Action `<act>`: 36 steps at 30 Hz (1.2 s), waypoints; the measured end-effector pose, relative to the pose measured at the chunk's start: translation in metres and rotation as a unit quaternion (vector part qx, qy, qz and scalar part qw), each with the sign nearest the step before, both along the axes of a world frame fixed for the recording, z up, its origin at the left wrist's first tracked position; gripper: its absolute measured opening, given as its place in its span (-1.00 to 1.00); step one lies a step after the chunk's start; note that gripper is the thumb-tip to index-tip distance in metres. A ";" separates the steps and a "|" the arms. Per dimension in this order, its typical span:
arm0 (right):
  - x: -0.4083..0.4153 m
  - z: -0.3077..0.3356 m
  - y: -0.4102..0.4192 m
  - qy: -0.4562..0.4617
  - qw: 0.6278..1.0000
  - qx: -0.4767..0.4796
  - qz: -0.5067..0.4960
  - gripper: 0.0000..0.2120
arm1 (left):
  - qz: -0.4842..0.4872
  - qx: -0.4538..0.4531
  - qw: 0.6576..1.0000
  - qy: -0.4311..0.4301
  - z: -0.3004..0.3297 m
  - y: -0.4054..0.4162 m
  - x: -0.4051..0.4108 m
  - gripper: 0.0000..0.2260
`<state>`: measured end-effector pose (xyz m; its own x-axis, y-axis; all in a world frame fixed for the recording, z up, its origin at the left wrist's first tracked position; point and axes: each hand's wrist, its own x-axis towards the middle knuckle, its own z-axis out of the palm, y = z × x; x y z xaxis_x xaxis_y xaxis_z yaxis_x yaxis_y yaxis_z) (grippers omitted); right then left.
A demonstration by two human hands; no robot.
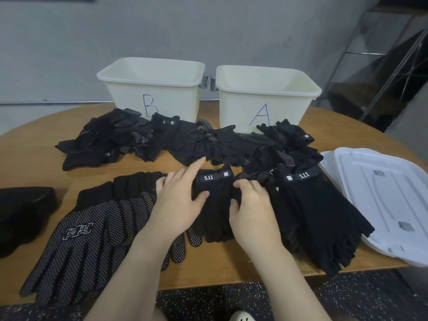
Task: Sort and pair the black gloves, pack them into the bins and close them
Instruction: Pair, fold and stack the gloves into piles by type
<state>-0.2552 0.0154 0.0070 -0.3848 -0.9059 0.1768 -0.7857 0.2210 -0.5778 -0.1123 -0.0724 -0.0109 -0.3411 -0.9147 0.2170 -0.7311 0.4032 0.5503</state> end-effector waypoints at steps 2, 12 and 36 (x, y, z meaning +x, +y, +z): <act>0.003 0.002 0.002 0.034 0.999 0.004 0.000 -0.66 | -0.018 -0.017 1.000 -0.014 0.000 0.003 0.003 -0.40; 0.020 0.003 0.005 0.110 0.984 -0.083 0.112 -0.63 | 0.014 -0.055 0.996 0.063 -0.002 0.004 0.003 -0.92; 0.016 -0.028 0.006 0.131 0.982 0.131 0.047 0.00 | 0.074 -0.064 0.995 0.003 0.003 0.008 0.002 -0.85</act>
